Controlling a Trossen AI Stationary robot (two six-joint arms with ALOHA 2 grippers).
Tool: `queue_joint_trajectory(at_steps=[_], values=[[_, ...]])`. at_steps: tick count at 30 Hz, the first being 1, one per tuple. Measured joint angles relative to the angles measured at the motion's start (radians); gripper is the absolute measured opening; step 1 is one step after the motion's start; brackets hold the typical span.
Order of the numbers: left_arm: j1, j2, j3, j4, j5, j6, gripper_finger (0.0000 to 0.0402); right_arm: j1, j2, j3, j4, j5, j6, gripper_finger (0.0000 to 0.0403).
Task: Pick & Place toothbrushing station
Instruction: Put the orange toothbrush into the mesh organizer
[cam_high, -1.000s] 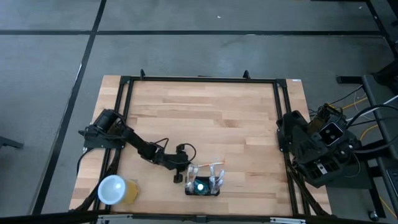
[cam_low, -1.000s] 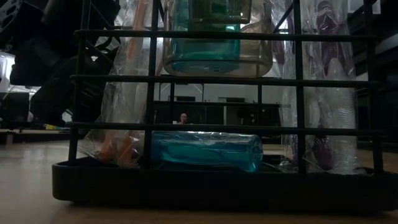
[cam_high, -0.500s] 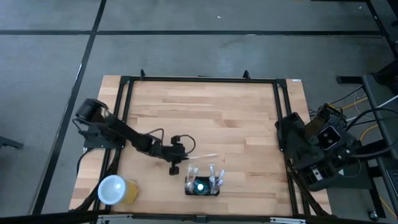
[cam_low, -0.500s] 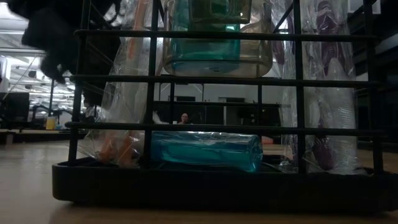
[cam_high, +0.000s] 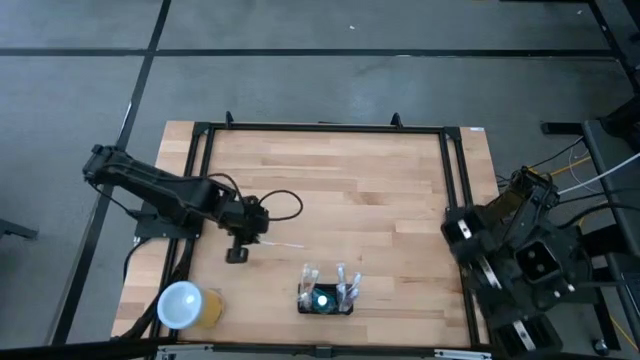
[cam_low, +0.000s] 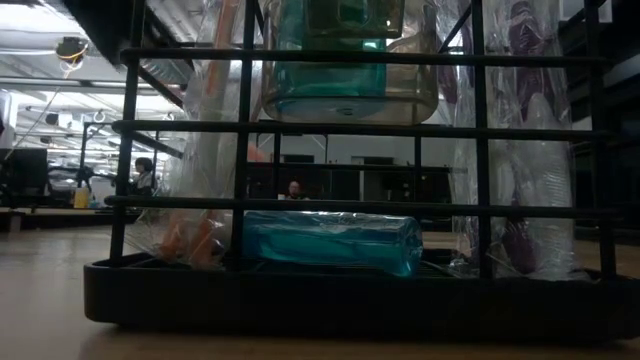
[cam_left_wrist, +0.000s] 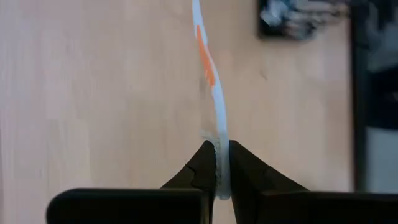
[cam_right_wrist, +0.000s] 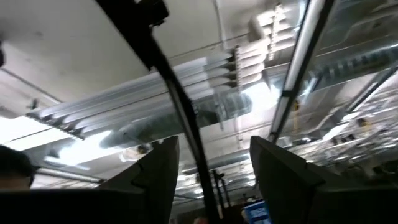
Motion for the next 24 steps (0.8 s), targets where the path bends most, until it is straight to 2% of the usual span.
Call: queue_joint_trajectory(at_steps=[4,9,16,20,24], values=[[-0.043,0.078,0.224,-0.278,0.033,-0.001,0.0018,0.031,0.001,0.0,-0.058,-0.003,0.008,0.02],[-0.108,0.211,0.492,-0.505,0.033,-0.007,0.0018,0.073,0.006,0.0,-0.093,-0.016,0.007,0.02],[-0.21,0.402,0.787,-0.593,0.051,-0.087,0.0018,0.112,0.032,0.0,-0.097,-0.026,0.0,0.02],[-0.277,0.467,0.859,-0.592,0.089,-0.15,0.0018,0.124,0.045,0.0,-0.092,-0.051,0.0,0.02],[-0.342,0.503,0.874,-0.593,0.095,-0.216,0.0018,0.134,0.05,0.0,-0.09,-0.069,0.002,0.02]])
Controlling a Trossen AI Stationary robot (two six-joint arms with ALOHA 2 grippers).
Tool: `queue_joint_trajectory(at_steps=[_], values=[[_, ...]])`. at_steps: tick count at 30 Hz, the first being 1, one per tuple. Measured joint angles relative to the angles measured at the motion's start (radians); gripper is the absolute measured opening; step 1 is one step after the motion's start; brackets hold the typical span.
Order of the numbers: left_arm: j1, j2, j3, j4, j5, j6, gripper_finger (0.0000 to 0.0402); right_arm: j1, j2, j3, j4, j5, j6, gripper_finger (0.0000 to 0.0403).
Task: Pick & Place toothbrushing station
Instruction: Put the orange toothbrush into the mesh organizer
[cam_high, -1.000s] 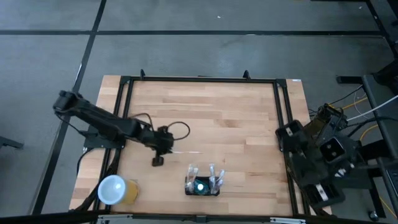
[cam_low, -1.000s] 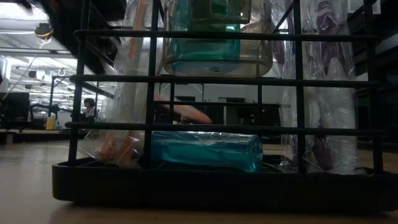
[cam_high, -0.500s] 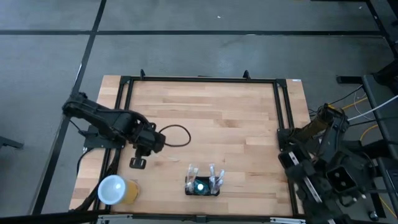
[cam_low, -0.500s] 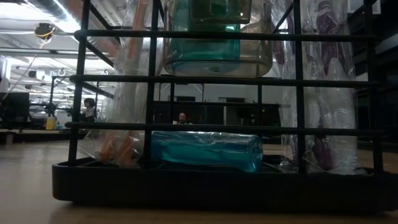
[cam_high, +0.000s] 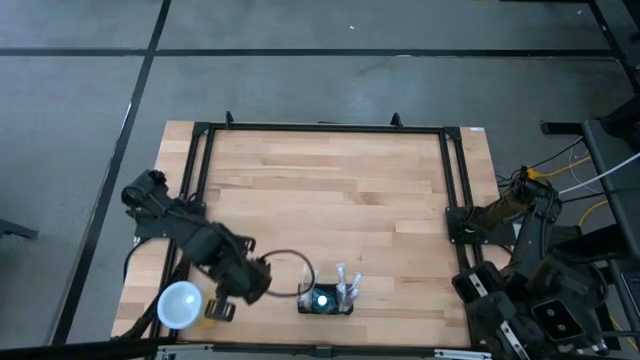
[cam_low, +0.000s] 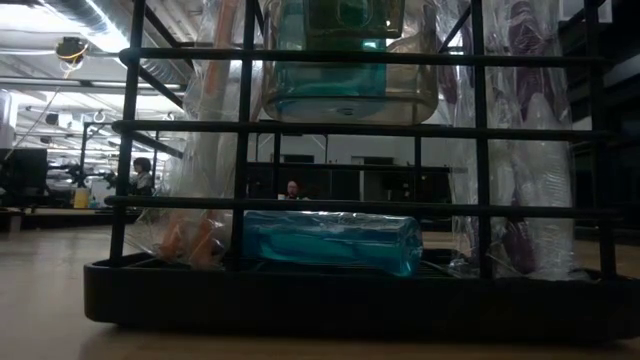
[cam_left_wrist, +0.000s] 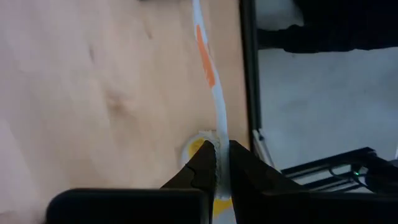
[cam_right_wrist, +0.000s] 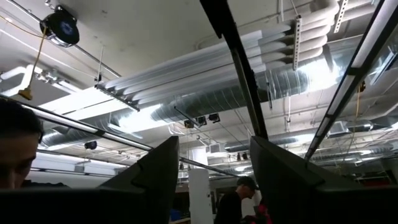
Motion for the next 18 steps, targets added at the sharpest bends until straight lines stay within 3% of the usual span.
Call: queue_joint_trajectory(at_steps=[9,18], values=[[-0.034,0.037,0.039,0.081,-0.055,-0.081,0.0018,0.002,0.0,0.0,0.0,-0.008,-0.007,0.02],[0.013,0.05,0.041,0.084,-0.062,-0.026,0.0018,0.002,0.0,0.0,-0.001,-0.044,-0.011,0.02]])
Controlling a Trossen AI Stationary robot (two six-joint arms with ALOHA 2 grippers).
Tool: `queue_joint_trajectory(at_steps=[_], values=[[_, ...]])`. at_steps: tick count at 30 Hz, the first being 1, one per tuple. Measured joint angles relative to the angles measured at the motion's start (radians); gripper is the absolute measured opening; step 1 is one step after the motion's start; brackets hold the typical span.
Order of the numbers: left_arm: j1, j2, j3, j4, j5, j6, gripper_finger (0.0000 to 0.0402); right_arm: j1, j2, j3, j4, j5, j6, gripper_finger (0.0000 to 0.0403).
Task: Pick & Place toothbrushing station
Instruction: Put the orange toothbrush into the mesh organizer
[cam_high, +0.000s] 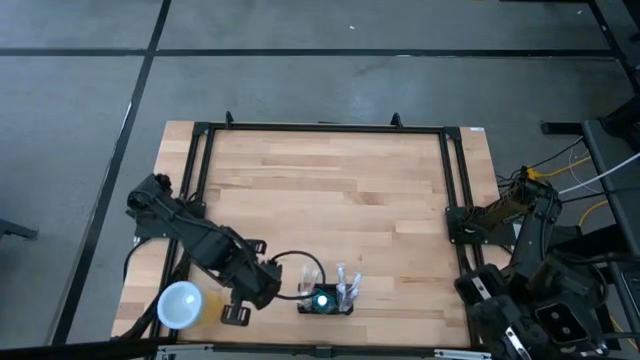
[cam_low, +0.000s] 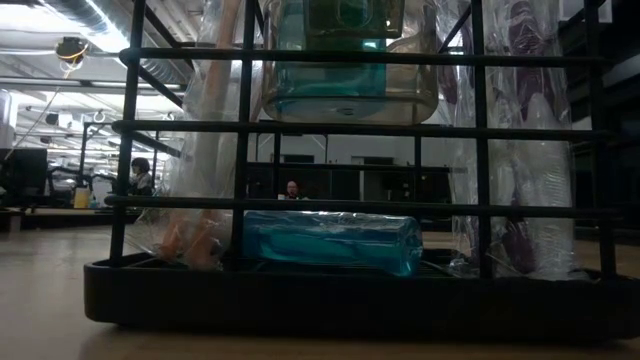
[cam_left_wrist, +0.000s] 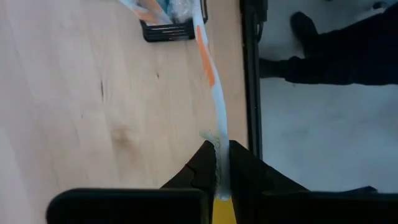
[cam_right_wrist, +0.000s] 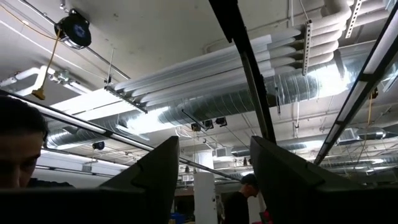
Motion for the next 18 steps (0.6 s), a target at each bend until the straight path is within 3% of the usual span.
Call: queue_joint_trajectory(at_steps=[5,18], values=[[0.006,0.039,0.0,-0.004,0.05,0.046,0.0018,0.0,0.003,0.0,0.0,-0.001,-0.011,0.0201],[0.048,0.069,0.036,-0.026,0.06,0.073,0.0018,0.002,0.016,0.0,0.005,-0.042,-0.011,0.0201]])
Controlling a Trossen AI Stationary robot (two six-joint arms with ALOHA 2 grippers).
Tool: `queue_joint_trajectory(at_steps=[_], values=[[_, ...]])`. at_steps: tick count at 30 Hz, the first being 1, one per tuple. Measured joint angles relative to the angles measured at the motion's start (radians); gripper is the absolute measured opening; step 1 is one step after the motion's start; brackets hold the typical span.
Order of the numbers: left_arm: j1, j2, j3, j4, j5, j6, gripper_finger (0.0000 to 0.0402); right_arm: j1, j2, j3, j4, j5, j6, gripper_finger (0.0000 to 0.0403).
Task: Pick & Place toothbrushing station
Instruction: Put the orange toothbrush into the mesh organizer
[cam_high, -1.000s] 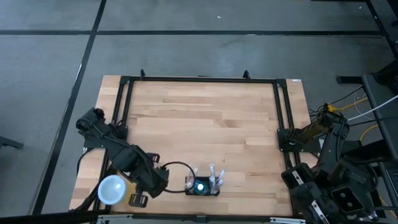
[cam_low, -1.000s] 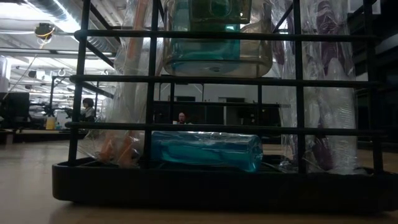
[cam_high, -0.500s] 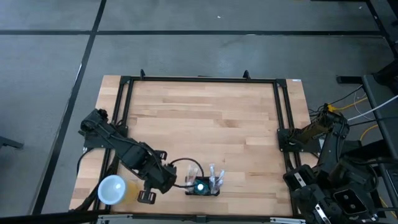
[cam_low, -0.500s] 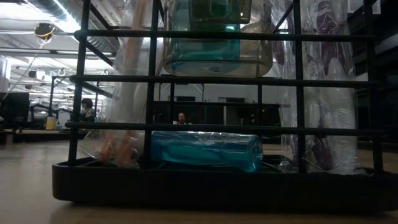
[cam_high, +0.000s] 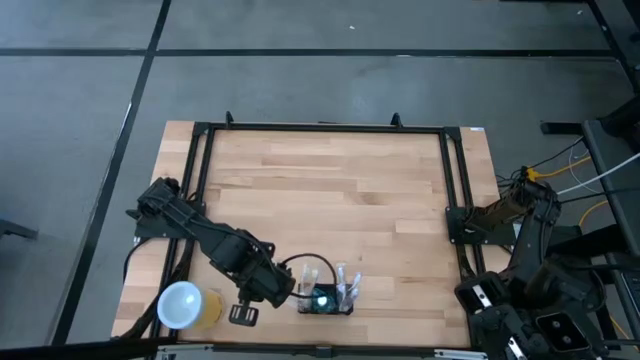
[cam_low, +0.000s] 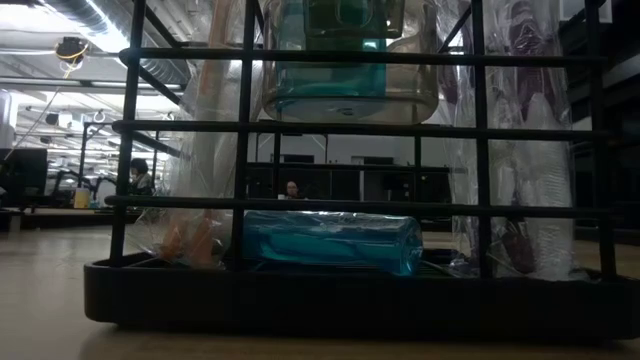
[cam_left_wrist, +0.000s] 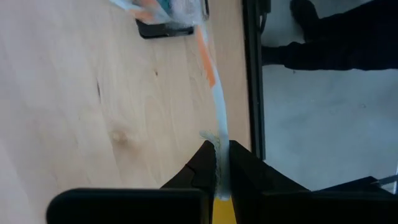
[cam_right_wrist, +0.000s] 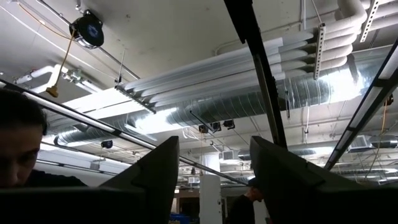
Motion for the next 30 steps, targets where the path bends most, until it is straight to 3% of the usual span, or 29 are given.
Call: queue_joint_trajectory(at_steps=[20,30], values=[[0.043,0.003,0.03,-0.028,0.055,-0.008,0.0018,0.04,0.001,0.0,-0.015,-0.003,-0.079,0.0201],[0.055,0.085,0.035,-0.039,0.132,0.054,0.0018,0.043,0.004,0.0,-0.016,-0.026,-0.074,0.0201]])
